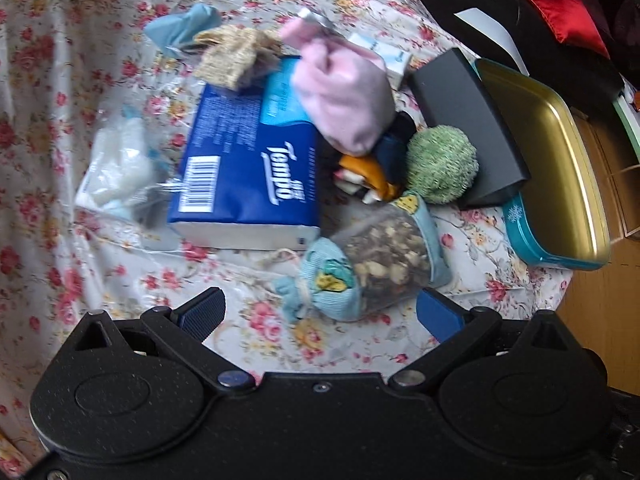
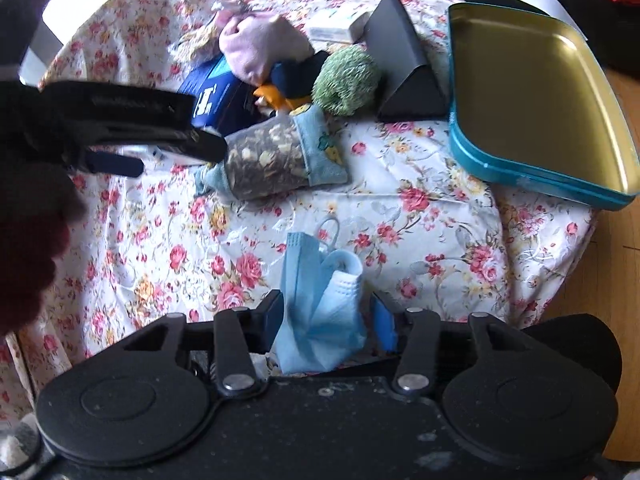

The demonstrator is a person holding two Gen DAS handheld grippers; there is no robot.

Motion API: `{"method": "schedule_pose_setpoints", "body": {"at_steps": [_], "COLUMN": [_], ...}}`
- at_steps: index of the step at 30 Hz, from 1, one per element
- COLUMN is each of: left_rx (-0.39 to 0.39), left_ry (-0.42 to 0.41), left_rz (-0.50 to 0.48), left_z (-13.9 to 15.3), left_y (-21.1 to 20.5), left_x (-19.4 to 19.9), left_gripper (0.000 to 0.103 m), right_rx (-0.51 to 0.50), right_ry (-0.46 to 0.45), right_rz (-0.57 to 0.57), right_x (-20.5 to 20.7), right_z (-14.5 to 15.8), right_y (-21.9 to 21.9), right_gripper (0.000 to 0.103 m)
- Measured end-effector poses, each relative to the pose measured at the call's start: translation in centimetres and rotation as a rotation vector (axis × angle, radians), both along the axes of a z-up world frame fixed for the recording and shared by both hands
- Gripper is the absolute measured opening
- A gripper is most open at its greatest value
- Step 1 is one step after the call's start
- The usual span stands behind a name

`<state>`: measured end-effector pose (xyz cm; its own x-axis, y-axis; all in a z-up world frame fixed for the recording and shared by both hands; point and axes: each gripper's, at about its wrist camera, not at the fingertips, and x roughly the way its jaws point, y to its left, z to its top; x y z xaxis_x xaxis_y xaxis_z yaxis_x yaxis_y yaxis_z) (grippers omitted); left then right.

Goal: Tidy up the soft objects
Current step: 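Lower the right tool to the blue face mask and close on it, then grasp the dried-flower pouch with the left tool while the right tool lifts the mask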

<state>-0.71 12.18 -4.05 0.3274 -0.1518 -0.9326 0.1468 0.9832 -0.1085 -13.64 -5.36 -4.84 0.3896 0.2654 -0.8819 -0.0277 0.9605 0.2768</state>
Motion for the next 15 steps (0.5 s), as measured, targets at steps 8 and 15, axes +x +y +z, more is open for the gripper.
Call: {"method": "schedule_pose_setpoints", "body": {"at_steps": [8,15], "left_rx": [0.075,0.099], "left_ry": [-0.033,0.023], "left_rz": [-0.007,-0.047], "left_z": [-1.7,-4.0], "left_y": [-2.9,-4.5], "left_x": [0.6,1.8], "left_gripper": [0.099,0.098], "right_rx": [-0.015,-0.019], "right_ry": [-0.024,-0.020], "right_rz": [-0.007,0.005], "right_x": [-0.3,-0.6], "right_z": [0.5,0.3], "right_y": [-0.5,-0.4], "right_gripper": [0.046,0.065]}}
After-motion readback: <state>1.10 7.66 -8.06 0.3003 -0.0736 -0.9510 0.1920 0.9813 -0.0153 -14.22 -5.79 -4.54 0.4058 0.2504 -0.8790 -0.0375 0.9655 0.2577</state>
